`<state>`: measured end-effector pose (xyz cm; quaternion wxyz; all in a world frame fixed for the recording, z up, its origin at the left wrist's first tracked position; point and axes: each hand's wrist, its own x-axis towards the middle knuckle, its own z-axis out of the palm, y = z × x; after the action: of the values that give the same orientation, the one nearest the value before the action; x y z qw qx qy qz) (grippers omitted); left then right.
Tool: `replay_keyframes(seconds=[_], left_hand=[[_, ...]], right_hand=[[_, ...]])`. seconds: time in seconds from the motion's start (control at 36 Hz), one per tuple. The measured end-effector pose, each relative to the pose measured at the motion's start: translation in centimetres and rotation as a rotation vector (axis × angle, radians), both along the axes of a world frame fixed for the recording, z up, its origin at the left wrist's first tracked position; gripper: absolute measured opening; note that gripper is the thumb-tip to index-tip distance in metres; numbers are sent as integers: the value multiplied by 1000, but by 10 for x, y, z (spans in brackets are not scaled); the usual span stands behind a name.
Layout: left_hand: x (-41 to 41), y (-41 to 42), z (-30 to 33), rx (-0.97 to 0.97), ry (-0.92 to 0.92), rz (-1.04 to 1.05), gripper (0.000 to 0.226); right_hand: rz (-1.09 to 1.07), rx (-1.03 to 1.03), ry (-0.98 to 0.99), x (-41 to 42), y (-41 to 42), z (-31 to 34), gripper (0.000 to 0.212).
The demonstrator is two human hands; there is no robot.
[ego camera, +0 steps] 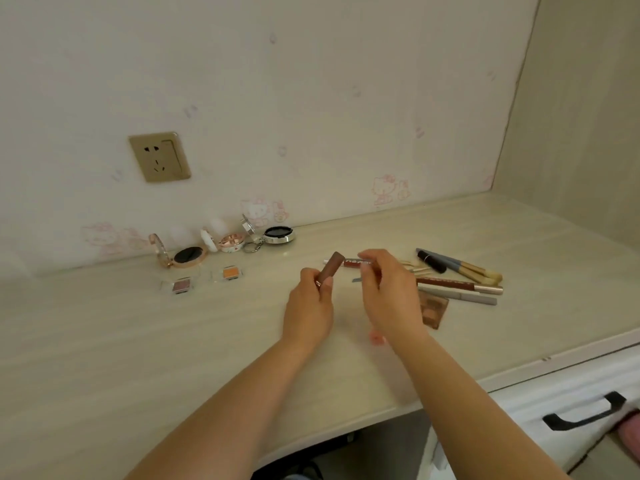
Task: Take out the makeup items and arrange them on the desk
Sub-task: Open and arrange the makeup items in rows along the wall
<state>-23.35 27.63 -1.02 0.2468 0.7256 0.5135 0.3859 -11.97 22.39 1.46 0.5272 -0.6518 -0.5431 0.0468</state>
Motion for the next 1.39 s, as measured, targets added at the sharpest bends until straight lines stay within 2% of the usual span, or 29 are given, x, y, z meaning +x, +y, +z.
replay_keyframes(seconds=[0.06, 0.14, 0.22, 0.33, 0.44, 0.69, 0.97, 1.11, 1.28, 1.39], left_hand=[[-16, -6, 1, 24, -33, -22, 19], [-42, -13, 2, 44, -1, -33, 22], [-66, -14, -1, 27, 101, -21, 24], [-82, -12, -3, -36, 65, 44, 27], [-84, -12, -2, -60, 11, 66, 28], [-84, -14, -2, -46, 52, 27, 22], [-83, -14, 2, -78, 41, 1, 29], [-75, -2, 11, -142, 48, -19, 37], [-54, 25, 23, -140, 80, -92, 33], [-31, 48, 34, -165, 100, -149, 34]], right_hand=[[118, -104, 245, -20, 6, 8, 25], [223, -224, 435, -45, 22, 8, 25], [327, -281, 511, -70, 31, -3, 27], [377, -238, 585, -101, 38, -18, 28], [383, -233, 571, -105, 40, -23, 21], [396, -216, 527, -100, 39, -29, 28], [429, -186, 683, -96, 38, -26, 23], [450, -306, 612, -85, 43, -12, 21], [334, -278, 584, -54, 67, 18, 25], [333, -301, 509, -36, 89, 29, 31]])
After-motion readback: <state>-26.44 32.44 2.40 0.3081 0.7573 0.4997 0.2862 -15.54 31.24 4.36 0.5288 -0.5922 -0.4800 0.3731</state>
